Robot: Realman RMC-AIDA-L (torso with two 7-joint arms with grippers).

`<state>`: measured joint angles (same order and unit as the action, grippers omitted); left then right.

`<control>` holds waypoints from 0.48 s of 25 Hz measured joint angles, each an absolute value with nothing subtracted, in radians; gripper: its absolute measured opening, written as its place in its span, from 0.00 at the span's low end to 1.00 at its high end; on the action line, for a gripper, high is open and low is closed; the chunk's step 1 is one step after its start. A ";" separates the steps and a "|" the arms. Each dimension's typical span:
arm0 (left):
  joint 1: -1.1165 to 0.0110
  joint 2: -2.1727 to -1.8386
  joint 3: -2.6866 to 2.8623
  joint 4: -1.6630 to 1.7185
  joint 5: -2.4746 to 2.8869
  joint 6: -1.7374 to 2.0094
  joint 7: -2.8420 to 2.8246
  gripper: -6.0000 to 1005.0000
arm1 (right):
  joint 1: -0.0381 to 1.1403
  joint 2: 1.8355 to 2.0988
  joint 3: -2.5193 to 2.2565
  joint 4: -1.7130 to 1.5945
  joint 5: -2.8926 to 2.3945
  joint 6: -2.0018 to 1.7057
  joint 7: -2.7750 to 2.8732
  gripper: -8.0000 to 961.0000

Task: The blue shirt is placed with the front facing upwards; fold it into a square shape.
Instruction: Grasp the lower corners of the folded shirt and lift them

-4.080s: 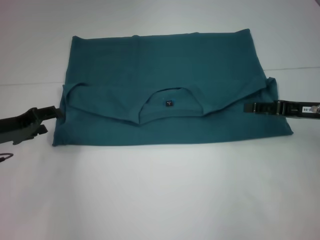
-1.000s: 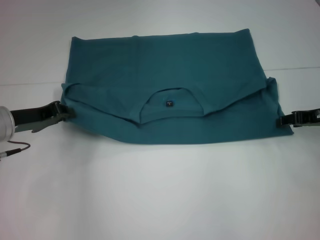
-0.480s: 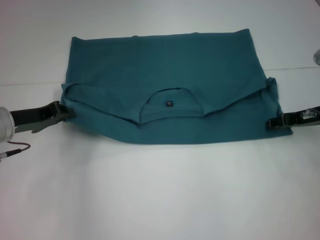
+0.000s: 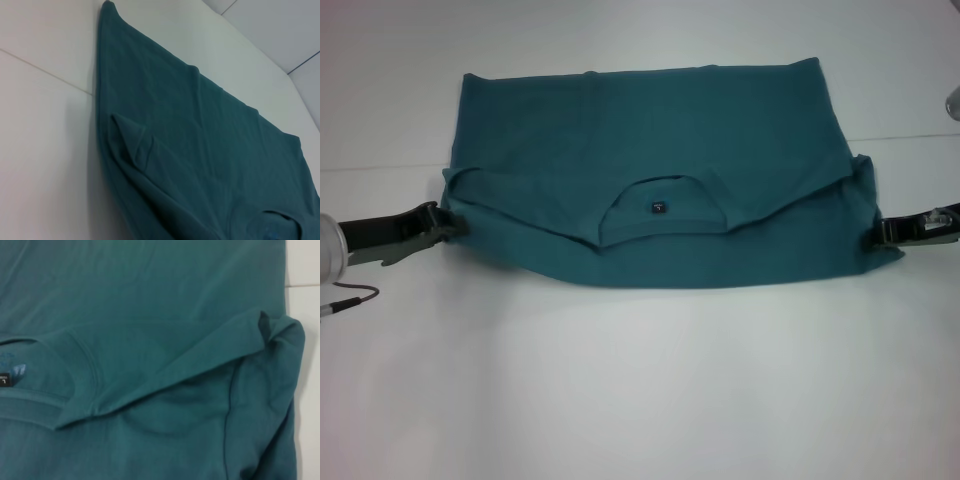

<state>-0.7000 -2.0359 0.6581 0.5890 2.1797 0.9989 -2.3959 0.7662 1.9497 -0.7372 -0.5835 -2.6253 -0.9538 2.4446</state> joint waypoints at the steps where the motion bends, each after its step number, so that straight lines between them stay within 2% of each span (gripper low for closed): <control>1: -0.700 -2.035 0.658 0.589 2.180 0.999 -2.396 0.07 | 0.766 1.949 -0.738 -0.583 -2.625 -0.956 2.446 0.30; 5: -0.699 -2.035 0.658 0.589 2.180 1.004 -2.396 0.07 | 0.763 1.945 -0.736 -0.588 -2.626 -0.972 2.451 0.15; 10: -0.699 -2.021 0.658 0.592 2.200 1.063 -2.396 0.07 | 0.747 1.930 -0.735 -0.644 -2.627 -1.077 2.453 0.06; 12: -0.697 -2.010 0.658 0.606 2.229 1.118 -2.407 0.07 | 0.735 1.925 -0.733 -0.687 -2.628 -1.140 2.453 0.06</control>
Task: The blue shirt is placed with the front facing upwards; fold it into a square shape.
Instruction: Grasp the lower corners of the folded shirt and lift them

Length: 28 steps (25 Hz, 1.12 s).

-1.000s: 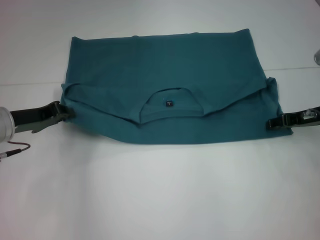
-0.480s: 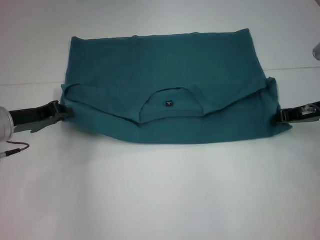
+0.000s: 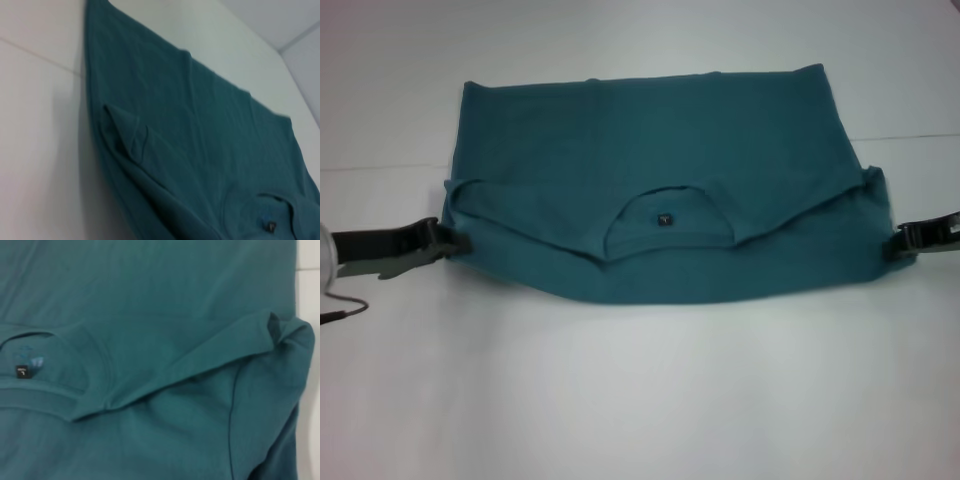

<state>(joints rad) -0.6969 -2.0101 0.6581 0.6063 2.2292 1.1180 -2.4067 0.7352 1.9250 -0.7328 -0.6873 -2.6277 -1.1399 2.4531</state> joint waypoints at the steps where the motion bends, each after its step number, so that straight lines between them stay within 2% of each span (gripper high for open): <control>1: -0.695 -2.008 0.658 0.614 2.243 1.135 -2.413 0.07 | 0.728 1.924 -0.732 -0.715 -2.628 -1.179 2.455 0.06; 8: -0.649 -2.009 0.658 0.774 2.345 1.394 -2.471 0.07 | 0.698 1.921 -0.737 -0.867 -2.702 -1.459 2.511 0.05; 14: -0.566 -2.014 0.664 0.913 2.362 1.617 -2.505 0.07 | 0.677 1.952 -0.738 -0.970 -2.784 -1.638 2.515 0.06; 22: -0.487 -2.033 0.658 1.000 2.473 1.808 -2.505 0.07 | 0.660 1.953 -0.766 -0.967 -2.796 -1.790 2.479 0.05; 28: -0.464 -2.036 0.658 1.005 2.495 1.874 -2.490 0.07 | 0.644 1.971 -0.767 -0.972 -2.817 -1.843 2.464 0.05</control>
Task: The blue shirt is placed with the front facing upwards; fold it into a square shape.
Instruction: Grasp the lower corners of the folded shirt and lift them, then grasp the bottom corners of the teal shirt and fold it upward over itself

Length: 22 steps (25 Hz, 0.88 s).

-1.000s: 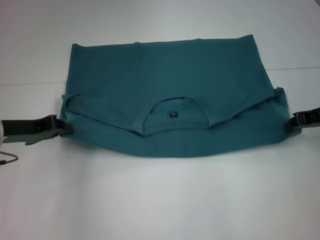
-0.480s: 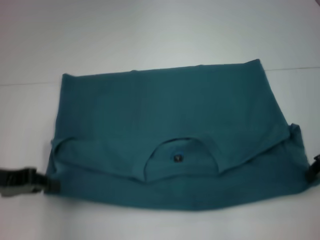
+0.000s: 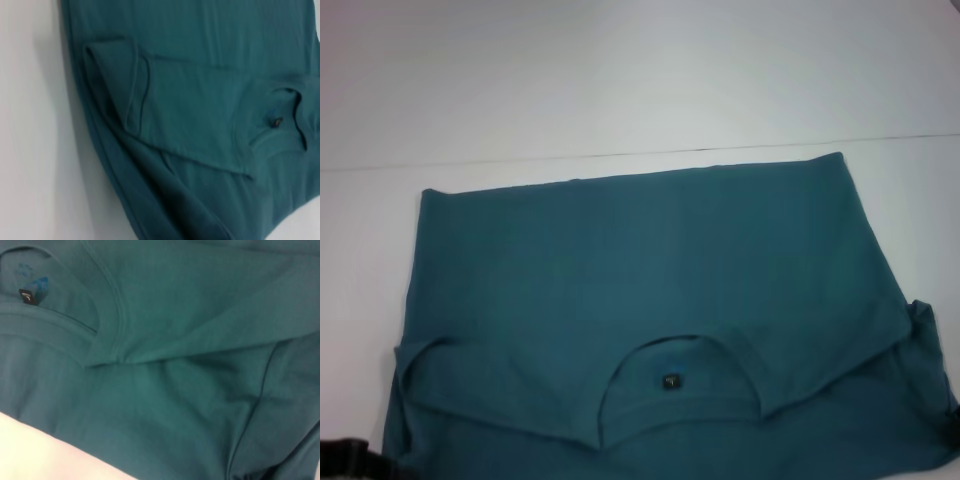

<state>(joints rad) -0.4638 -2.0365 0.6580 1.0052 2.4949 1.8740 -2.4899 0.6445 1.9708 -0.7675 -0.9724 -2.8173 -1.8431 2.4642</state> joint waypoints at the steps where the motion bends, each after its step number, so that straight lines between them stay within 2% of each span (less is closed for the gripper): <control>1: -0.462 -2.037 0.658 1.005 2.502 1.888 -2.486 0.07 | 0.641 1.972 -0.765 -0.973 -2.816 -1.849 2.461 0.05; 8: -0.463 -2.034 0.619 1.006 2.514 1.912 -2.473 0.07 | 0.630 1.972 -0.732 -0.973 -2.796 -1.846 2.448 0.06; 11: -0.498 -2.025 0.590 0.999 2.508 1.894 -2.474 0.07 | 0.642 1.961 -0.693 -0.973 -2.713 -1.824 2.444 0.06; 13: -0.532 -2.015 0.582 0.977 2.507 1.876 -2.480 0.07 | 0.652 1.952 -0.679 -0.972 -2.656 -1.803 2.446 0.06; 16: -0.600 -1.982 0.581 0.909 2.507 1.823 -2.507 0.07 | 0.667 1.941 -0.660 -0.964 -2.602 -1.754 2.457 0.06; 22: -0.696 -1.933 0.583 0.832 2.520 1.703 -2.573 0.07 | 0.694 1.934 -0.595 -0.960 -2.590 -1.653 2.473 0.06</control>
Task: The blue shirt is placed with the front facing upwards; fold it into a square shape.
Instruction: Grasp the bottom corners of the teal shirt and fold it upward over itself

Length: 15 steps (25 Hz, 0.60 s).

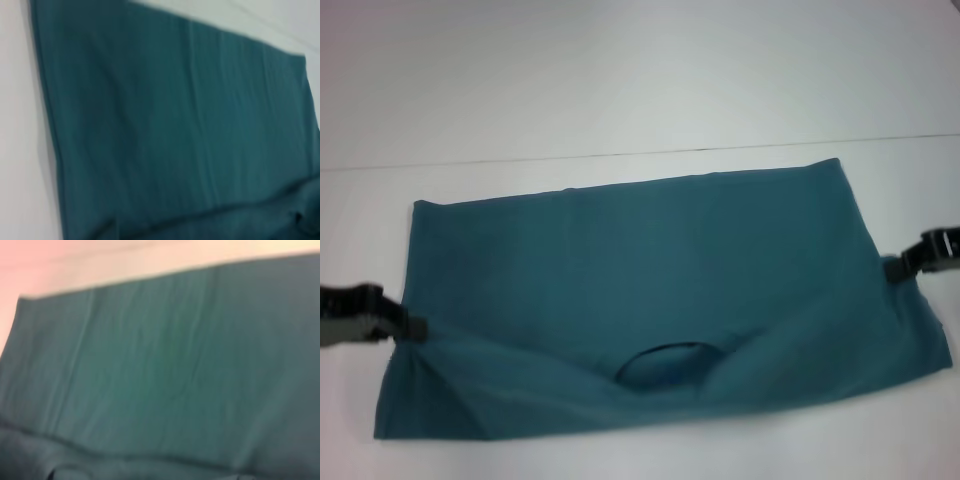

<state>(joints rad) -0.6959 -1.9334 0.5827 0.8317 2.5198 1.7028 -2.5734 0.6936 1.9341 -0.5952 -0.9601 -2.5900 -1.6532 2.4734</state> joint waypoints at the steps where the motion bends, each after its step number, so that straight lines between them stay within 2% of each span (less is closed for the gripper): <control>1: -0.709 -1.929 0.584 0.830 2.526 1.682 -2.586 0.07 | 0.696 1.933 -0.583 -0.960 -2.590 -1.636 2.479 0.06; 9: -0.785 -1.913 0.599 0.792 2.571 1.556 -2.648 0.07 | 0.721 1.939 -0.578 -0.958 -2.577 -1.472 2.538 0.06; 15: -0.841 -1.917 0.691 0.738 2.592 1.395 -2.707 0.07 | 0.770 1.951 -0.626 -0.916 -2.586 -1.332 2.574 0.06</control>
